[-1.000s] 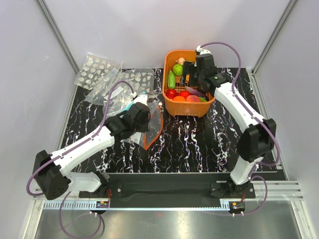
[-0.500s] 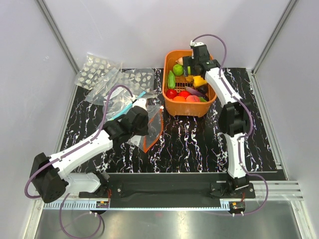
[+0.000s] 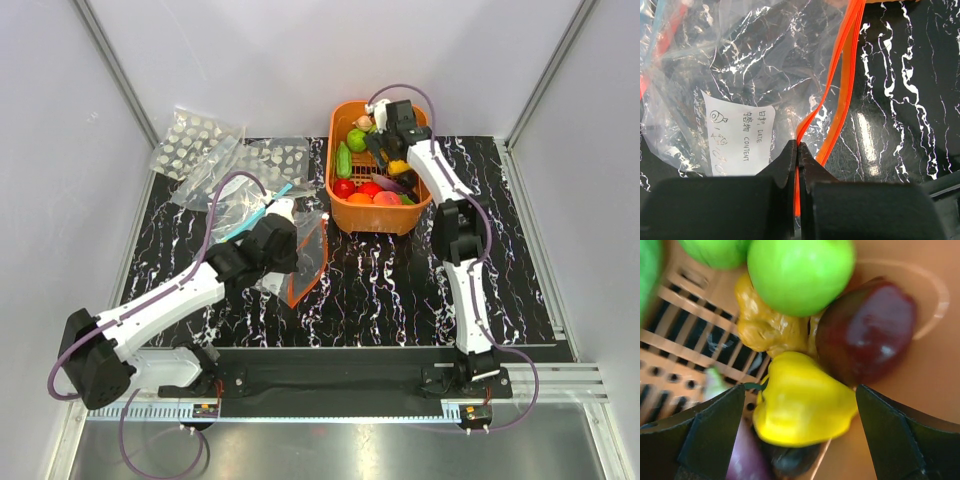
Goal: Place the food in the zip-top bag and seal the zipper
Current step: Pick up the fake vegetable from the bin.
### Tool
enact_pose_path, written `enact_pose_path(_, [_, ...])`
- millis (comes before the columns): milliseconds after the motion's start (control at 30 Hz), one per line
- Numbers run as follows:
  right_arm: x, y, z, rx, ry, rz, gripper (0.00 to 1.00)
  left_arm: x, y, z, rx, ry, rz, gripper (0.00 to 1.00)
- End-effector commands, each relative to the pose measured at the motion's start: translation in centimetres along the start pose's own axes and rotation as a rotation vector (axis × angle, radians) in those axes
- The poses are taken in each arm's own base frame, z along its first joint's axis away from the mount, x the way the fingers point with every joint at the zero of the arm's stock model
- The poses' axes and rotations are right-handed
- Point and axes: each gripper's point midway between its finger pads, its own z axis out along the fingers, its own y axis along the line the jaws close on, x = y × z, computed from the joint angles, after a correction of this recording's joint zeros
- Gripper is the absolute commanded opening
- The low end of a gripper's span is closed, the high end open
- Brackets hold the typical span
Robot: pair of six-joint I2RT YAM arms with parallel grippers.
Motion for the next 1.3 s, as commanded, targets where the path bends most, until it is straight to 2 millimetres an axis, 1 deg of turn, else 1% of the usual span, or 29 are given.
enact_pose_path(0, [1.6,-0.4,1.4,0.022,0.066,-0.171,1.00,-1.3,-1.1,-0.6,0.054,-0.054,-0.021,0.00])
enact_pose_path(67, [2.4,-0.8,2.7,0.064,0.078,-0.216,1.00,-1.4,-1.1,-0.6,0.057,-0.051,-0.022,0.00])
enact_pose_path(133, [4.1,-1.5,3.9,0.103,0.128,-0.259,1.00,-1.2,-1.3,-0.6,0.067,-0.051,-0.022,0.00])
enact_pose_path(200, [4.3,-1.8,4.5,0.111,0.134,-0.241,0.97,-1.3,-1.3,-0.6,0.068,-0.053,-0.022,0.00])
enact_pose_path(233, [4.1,-1.8,4.6,0.114,0.128,-0.232,0.92,-1.3,-1.3,-0.5,0.070,-0.056,-0.023,0.00])
enact_pose_path(267, [3.6,-1.9,4.4,0.122,0.107,-0.216,0.76,-1.3,-1.4,-0.5,0.070,-0.054,-0.021,0.00])
enact_pose_path(367, [1.9,-1.7,3.5,0.114,0.042,-0.167,0.55,-1.2,-1.4,-0.3,0.065,-0.043,-0.017,0.00])
enact_pose_path(400, [1.1,-1.7,2.3,0.109,0.015,-0.153,0.48,-1.2,-1.5,-0.3,0.067,-0.043,-0.016,0.00])
enact_pose_path(433, [-0.4,-2.0,1.6,0.114,-0.038,-0.130,0.45,-1.3,-1.5,-0.3,0.065,-0.043,-0.016,0.00])
enact_pose_path(467, [-0.8,-0.9,1.3,0.058,-0.068,-0.105,0.44,-1.4,-1.4,-0.3,0.061,-0.042,-0.016,0.00])
enact_pose_path(500, [-2.8,-1.2,-0.7,0.044,-0.120,-0.081,0.43,-1.4,-1.5,-0.3,0.061,-0.043,-0.017,0.00])
enact_pose_path(567, [-4.6,-0.7,-2.6,-0.008,-0.175,-0.030,0.43,-1.5,-1.5,-0.4,0.059,-0.042,-0.019,0.00])
enact_pose_path(600, [-6.1,-1.0,-4.5,-0.015,-0.208,-0.013,0.43,-1.5,-1.6,-0.5,0.066,-0.041,-0.021,0.00])
enact_pose_path(667, [-7.7,-0.6,-6.6,-0.057,-0.251,0.036,0.43,-1.7,-1.9,-0.5,0.072,-0.036,-0.019,0.00])
enact_pose_path(700, [-8.8,-0.7,-8.5,-0.071,-0.283,0.055,0.43,-1.7,-1.9,-0.6,0.069,-0.032,-0.020,0.00])
enact_pose_path(733, [-9.3,-0.7,-9.6,-0.077,-0.299,0.069,0.41,-1.7,-1.8,-0.6,0.065,-0.024,-0.017,0.00])
enact_pose_path(767, [-9.5,0.6,-10.3,-0.138,-0.311,0.091,0.41,-1.6,-1.8,-0.7,0.062,-0.019,-0.014,0.00])
enact_pose_path(800, [-10.8,0.5,-12.4,-0.148,-0.357,0.101,0.41,-1.8,-1.8,-0.8,0.056,-0.016,-0.015,0.00])
enact_pose_path(833, [-11.1,0.9,-13.4,-0.163,-0.371,0.114,0.41,-1.9,-1.7,-1.0,0.050,-0.017,-0.023,0.00])
enact_pose_path(867, [-10.6,2.0,-13.6,-0.202,-0.362,0.134,0.41,-2.0,-1.7,-1.0,0.046,-0.014,-0.024,0.00])
enact_pose_path(900, [-11.3,1.9,-15.4,-0.209,-0.392,0.149,0.41,-2.3,-1.6,-1.3,0.040,-0.015,-0.032,0.00])
enact_pose_path(1000, [-11.7,3.8,-18.2,-0.268,-0.423,0.190,0.40,-2.7,-2.2,-1.8,0.049,0.006,-0.045,0.00])
enact_pose_path(1067, [-11.4,5.8,-19.4,-0.334,-0.426,0.229,0.39,-2.8,-2.7,-1.9,0.057,0.023,-0.054,0.00])
enact_pose_path(1100, [-12.1,6.2,-21.3,-0.365,-0.465,0.241,0.37,-2.6,-3.1,-2.1,0.074,0.047,-0.055,0.00])
enact_pose_path(1133, [-12.5,7.7,-22.5,-0.412,-0.478,0.240,0.37,-3.0,-3.6,-2.3,0.091,0.048,-0.059,0.00])
enact_pose_path(1167, [-11.4,9.0,-22.5,-0.441,-0.450,0.265,0.37,-3.1,-3.9,-2.4,0.101,0.053,-0.065,0.00])
enact_pose_path(1200, [-12.1,9.1,-24.4,-0.447,-0.492,0.271,0.36,-3.1,-4.3,-2.6,0.123,0.064,-0.069,0.00])
enact_pose_path(1233, [-12.1,9.9,-25.3,-0.465,-0.502,0.276,0.36,-3.2,-4.7,-2.8,0.139,0.065,-0.078,0.00])
enact_pose_path(1267, [-10.8,11.9,-25.3,-0.513,-0.469,0.298,0.36,-3.4,-5.0,-2.9,0.152,0.063,-0.086,0.00])
